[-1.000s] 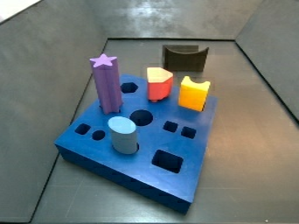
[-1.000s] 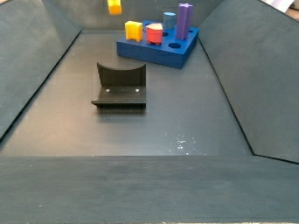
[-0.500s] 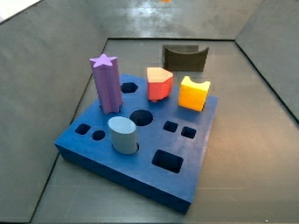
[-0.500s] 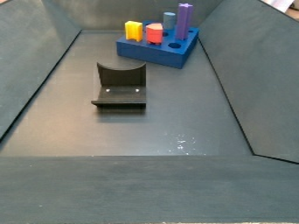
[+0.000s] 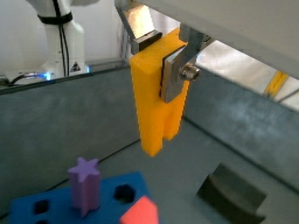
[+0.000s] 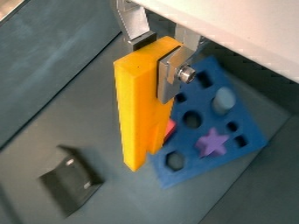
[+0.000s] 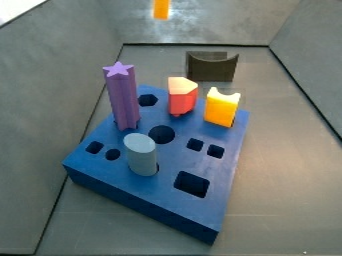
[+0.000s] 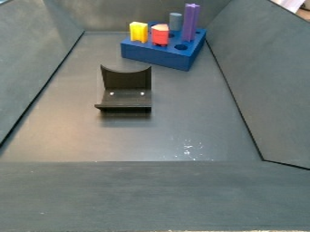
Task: Pick up the double-square object. Move up. Place the double-square object on the fixture. Regrasp the double-square object. Move to above the board. Insert the double-square object.
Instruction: Move to above the board, then insert the double-square object.
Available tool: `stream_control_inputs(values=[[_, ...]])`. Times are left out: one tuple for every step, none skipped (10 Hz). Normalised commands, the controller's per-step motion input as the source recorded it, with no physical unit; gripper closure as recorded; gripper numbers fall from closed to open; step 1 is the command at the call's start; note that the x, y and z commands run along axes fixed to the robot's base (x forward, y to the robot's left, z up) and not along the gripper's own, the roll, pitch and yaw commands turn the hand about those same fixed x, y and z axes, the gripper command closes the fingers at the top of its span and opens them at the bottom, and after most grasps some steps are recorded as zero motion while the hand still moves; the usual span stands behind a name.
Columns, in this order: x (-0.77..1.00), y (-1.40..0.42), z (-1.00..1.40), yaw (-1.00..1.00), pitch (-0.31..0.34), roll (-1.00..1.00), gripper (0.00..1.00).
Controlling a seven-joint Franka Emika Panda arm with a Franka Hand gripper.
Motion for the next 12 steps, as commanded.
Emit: stream_control_inputs(values=[[-0.13,0.0,0.01,-0.11,-0.163,-1.0,1.0],[-0.11,0.02,0.01,-0.11,-0.172,-1.0,1.0],[-0.1,0.04,0.01,-0.08,-0.153,-0.77,1.0],[-0.09,0.03,0.0,-0.05,-0.13,-0.56,1.0],[-0.07,0.03,0.0,-0.02,-0.092,-0.34,1.0],[-0.06,0.02,0.0,-0.02,-0.076,-0.27,1.0],[-0.03,-0.12,0.0,0.0,0.0,0.01,1.0],[0.23,-0.01,0.01,0.0,0.046,0.12,1.0],[0.93,0.0,0.04,-0.12,0.091,-0.03,1.0],[0.96,-0.31,-0.19,0.11,0.054,-0.24,1.0],[0.77,-0.4,-0.23,0.23,0.121,-0.33,1.0],[0.55,-0.34,-0.32,0.46,0.144,-0.32,1.0]])
